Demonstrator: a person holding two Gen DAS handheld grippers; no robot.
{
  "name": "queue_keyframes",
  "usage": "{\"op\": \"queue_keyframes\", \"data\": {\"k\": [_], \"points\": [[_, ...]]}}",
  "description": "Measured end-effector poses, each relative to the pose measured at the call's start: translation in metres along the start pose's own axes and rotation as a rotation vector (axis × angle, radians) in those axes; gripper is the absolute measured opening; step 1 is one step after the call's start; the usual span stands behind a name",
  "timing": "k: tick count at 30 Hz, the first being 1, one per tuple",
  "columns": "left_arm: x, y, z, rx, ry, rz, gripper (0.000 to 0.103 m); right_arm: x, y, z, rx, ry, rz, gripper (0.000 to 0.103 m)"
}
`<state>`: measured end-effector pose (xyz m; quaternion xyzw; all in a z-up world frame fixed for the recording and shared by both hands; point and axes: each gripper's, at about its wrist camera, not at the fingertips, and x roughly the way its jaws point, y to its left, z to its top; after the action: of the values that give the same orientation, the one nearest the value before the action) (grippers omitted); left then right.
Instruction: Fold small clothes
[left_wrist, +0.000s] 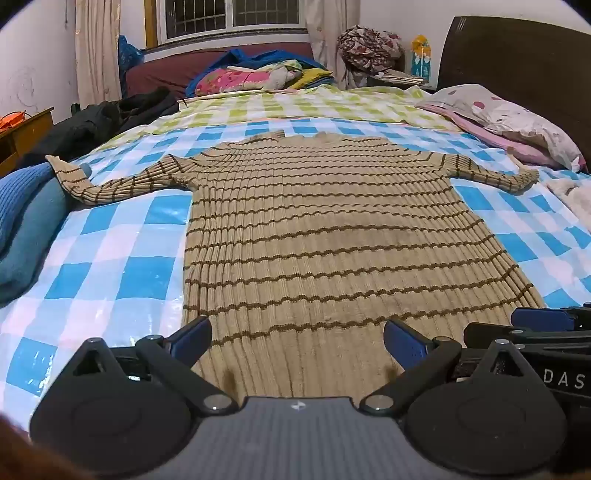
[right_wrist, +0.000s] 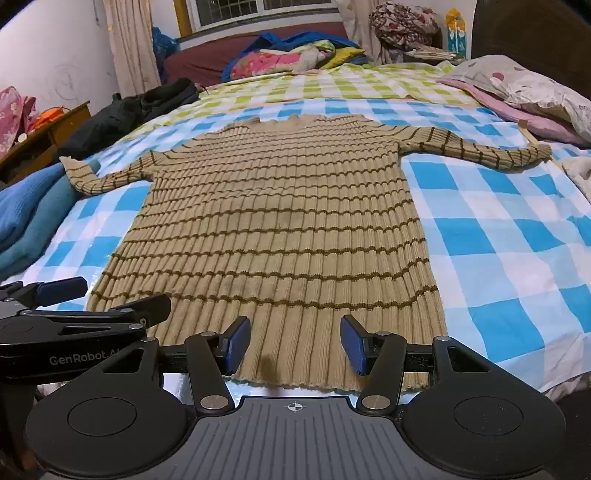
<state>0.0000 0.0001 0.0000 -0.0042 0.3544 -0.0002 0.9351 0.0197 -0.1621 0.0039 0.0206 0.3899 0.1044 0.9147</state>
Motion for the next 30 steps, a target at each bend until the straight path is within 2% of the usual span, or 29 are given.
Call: {"op": "queue_keyframes", "data": {"k": [30], "points": [[0.0019, 0.0031, -0.0005, -0.027, 0.001, 0.017, 0.103, 0.0026, 0.0082, 0.0049, -0.038, -0.001, -0.029, 0.054]]}}
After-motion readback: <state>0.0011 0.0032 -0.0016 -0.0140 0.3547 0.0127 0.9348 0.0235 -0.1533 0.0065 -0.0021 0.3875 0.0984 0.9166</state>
